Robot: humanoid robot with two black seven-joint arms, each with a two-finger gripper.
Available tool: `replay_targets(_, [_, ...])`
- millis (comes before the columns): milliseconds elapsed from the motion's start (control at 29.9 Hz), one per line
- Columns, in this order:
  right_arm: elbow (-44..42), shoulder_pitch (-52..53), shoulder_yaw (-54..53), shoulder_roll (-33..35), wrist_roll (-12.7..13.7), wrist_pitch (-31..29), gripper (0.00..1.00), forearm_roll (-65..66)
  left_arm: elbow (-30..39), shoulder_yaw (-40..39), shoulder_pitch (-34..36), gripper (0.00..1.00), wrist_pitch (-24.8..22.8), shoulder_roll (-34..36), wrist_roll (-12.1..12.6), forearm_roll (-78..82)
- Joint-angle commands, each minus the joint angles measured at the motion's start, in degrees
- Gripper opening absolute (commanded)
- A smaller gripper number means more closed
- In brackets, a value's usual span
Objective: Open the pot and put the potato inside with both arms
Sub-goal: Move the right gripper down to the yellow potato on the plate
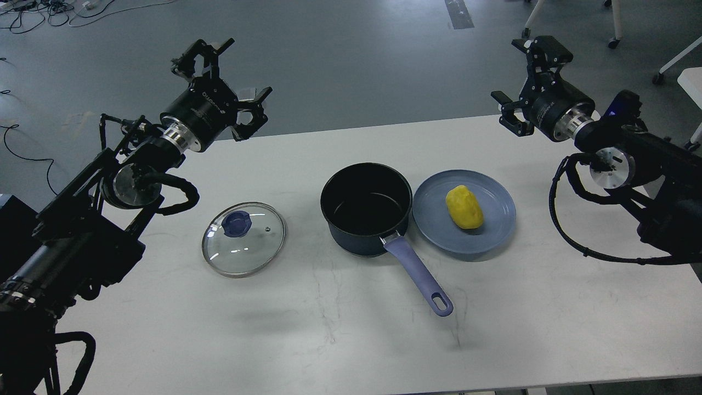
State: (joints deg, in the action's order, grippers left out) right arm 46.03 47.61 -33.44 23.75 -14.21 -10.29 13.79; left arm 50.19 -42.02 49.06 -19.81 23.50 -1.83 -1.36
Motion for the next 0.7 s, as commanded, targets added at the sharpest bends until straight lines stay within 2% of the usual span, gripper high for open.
replay_targets(0, [2.13, 1.08, 4.50, 1.73, -4.49, 0.18, 1.00, 11.56, 0.52, 0.01, -0.10, 0.98, 0.04, 0.67, -0.20, -0.05])
replay_targets(167, [2.13, 3.36, 10.05, 2.61, -10.48, 2.63, 1.00, 26.62, 0.52, 0.01, -0.98, 0.98, 0.04, 1.38, -0.37, -0.05])
replay_targets(301, [2.05, 5.73, 16.19, 2.61, -13.79, 10.35, 1.00, 35.84, 0.52, 0.01, -1.07, 0.98, 0.04, 1.90, -0.64, -0.05])
replay_targets(402, [1.70, 8.71, 23.12, 2.44, -13.79, 16.16, 1.00, 40.77, 0.61, 0.01, -1.07, 0.98, 0.04, 2.08, -0.64, -0.05])
replay_targets(669, [-1.28, 10.66, 34.04, 2.18, -13.79, 19.95, 1.00, 42.02, 0.61, 0.10, -1.07, 0.98, 0.04, 1.99, -0.64, 0.04])
